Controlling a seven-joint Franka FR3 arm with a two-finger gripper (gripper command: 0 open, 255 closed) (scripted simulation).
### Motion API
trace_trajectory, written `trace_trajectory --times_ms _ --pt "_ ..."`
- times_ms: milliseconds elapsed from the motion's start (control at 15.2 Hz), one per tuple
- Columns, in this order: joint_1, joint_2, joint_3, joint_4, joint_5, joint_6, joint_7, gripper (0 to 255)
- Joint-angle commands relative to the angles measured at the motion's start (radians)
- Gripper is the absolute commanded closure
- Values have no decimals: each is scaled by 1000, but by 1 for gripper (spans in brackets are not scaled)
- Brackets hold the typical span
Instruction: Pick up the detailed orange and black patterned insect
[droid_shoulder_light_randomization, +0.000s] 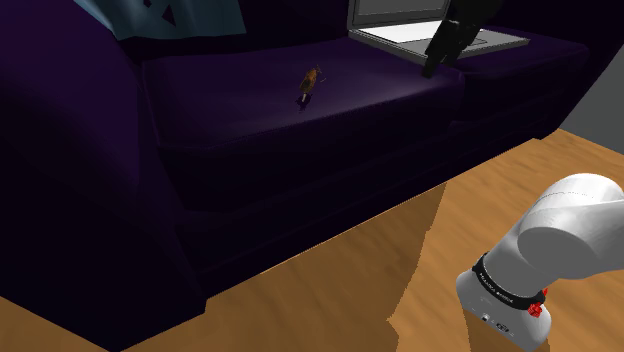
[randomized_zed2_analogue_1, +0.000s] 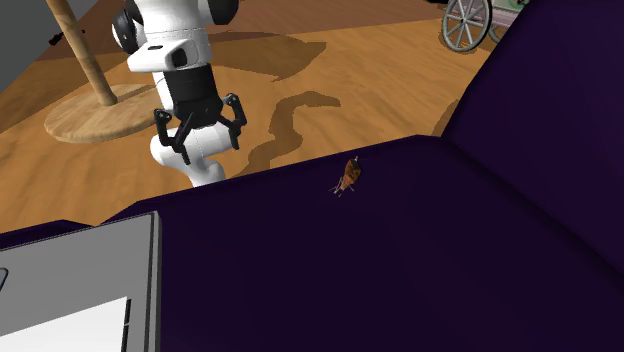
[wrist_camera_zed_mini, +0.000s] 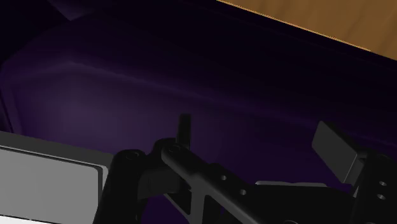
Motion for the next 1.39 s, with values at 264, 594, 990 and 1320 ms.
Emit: trace_trajectory --times_ms 264,594,990,1320 --pt "-6 84 97 66 60 -9 160 0" --pt "-22 220 211 184 116 -18 359 0" --pt "-48 423 340 378 140 -34 602 0" --pt "-61 631 442 588 109 -61 817 0"
